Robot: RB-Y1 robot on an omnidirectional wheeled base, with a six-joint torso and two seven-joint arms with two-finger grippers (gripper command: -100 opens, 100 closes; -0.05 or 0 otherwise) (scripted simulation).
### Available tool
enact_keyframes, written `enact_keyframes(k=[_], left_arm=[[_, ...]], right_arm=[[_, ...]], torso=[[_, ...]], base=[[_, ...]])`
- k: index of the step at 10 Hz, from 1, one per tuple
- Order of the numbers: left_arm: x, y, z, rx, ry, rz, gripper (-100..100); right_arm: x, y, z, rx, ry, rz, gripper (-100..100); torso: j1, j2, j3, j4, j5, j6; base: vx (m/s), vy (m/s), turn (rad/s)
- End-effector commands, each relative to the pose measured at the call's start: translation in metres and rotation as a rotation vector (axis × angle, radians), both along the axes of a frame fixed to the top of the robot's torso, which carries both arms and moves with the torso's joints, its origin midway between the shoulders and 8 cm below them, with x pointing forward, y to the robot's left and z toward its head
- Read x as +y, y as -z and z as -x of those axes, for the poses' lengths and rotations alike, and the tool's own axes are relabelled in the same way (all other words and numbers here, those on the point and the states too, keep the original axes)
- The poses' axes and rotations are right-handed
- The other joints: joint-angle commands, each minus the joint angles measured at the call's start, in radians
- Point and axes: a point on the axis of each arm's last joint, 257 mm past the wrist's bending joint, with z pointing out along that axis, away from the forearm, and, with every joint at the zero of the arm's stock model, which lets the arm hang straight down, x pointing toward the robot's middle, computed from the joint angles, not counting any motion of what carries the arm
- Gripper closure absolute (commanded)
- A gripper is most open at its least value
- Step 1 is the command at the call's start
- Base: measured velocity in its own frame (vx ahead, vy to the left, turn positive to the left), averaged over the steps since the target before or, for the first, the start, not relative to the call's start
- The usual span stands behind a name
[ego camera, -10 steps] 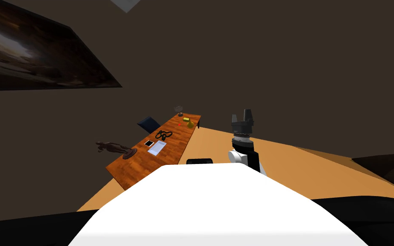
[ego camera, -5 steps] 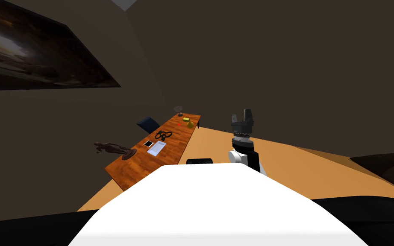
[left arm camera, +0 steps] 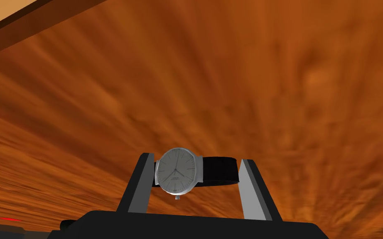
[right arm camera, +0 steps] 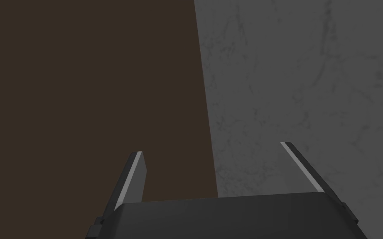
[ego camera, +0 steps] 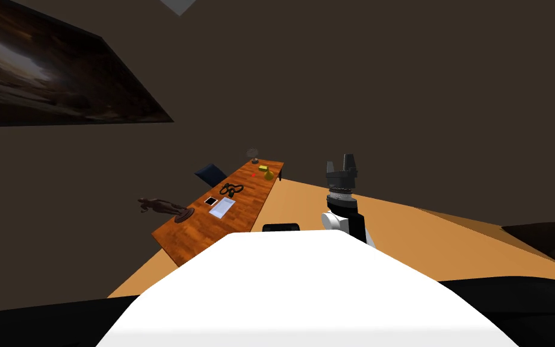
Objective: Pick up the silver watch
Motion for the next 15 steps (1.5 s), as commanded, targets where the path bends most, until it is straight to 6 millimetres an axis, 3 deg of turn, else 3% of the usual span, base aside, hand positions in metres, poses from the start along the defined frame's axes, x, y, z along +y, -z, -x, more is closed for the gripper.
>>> enact_keyframes(k=[1,15], left_arm=[[0.001,0.000,-0.002,0.006,0.007,-0.008,100],[-0.015,-0.019,-0.059,0.009,0.078,0.006,100]], right_arm=[[0.000,0.000,0.000,0.000,0.000,0.000,0],[0.000,0.000,0.000,0.000,0.000,0.000,0]], torso=[[0.000,0.000,0.000,0.000,0.000,0.000],[0.000,0.000,0.000,0.000,0.001,0.003]], base=[[-0.032,-0.006,0.029],[-0.024,-0.002,0.048]])
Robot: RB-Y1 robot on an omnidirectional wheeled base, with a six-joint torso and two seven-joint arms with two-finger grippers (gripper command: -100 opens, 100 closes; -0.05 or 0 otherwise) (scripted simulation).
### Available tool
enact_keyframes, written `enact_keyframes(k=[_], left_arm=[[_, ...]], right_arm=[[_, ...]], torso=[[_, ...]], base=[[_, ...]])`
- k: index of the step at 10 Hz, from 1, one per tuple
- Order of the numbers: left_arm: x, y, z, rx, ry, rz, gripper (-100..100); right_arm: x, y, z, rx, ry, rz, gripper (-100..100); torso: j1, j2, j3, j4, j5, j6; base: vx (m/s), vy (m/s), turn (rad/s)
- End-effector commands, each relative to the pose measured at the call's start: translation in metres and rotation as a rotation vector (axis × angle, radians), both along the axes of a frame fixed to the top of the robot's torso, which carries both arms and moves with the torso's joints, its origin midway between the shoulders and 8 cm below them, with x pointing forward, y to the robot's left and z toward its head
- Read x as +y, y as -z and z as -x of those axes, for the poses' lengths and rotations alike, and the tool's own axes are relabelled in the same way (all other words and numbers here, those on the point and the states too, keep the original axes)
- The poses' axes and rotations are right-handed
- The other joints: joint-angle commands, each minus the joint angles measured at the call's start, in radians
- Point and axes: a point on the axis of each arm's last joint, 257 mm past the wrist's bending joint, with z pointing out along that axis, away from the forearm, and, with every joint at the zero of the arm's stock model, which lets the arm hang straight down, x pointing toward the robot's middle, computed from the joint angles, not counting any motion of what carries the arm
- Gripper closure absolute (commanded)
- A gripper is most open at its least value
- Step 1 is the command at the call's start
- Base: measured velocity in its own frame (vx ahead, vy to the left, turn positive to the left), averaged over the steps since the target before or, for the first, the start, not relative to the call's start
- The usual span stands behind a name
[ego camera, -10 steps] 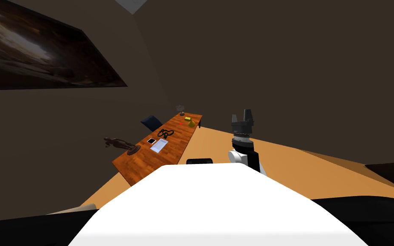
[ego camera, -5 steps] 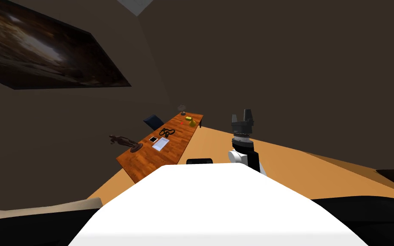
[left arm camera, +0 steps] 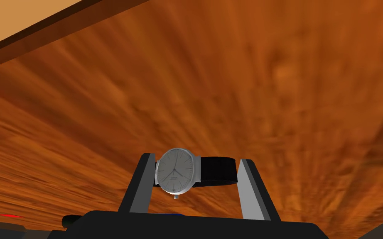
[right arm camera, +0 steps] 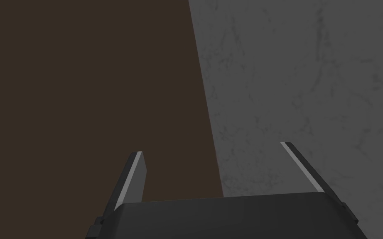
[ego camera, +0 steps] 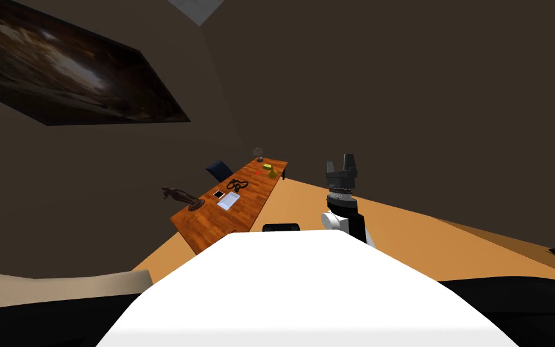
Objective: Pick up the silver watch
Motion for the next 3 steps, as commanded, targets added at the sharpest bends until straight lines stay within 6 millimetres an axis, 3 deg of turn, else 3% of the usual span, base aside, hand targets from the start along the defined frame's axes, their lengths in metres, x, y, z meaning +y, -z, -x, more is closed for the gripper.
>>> enact_keyframes(k=[1,2,3], left_arm=[[-0.0027,-0.0014,-0.0031,0.002,0.013,0.003,100],[-0.0019,-0.0013,-0.0026,0.001,0.008,0.002,100],[-0.0023,-0.0013,-0.0027,0.003,0.011,0.002,0]], right_arm=[[0.0000,0.0000,0.0000,0.000,0.000,0.000,0],[0.0000,0.0000,0.0000,0.000,0.000,0.000,0],[0.0000,0.0000,0.0000,0.000,0.000,0.000,0]], torso=[[0.000,0.000,0.000,0.000,0.000,0.000],[0.000,0.000,0.000,0.000,0.000,0.000],[0.000,-0.001,-0.001,0.000,0.000,0.000]], base=[[-0.018,-0.004,0.028],[-0.007,-0.003,0.000],[0.000,0.000,0.000]])
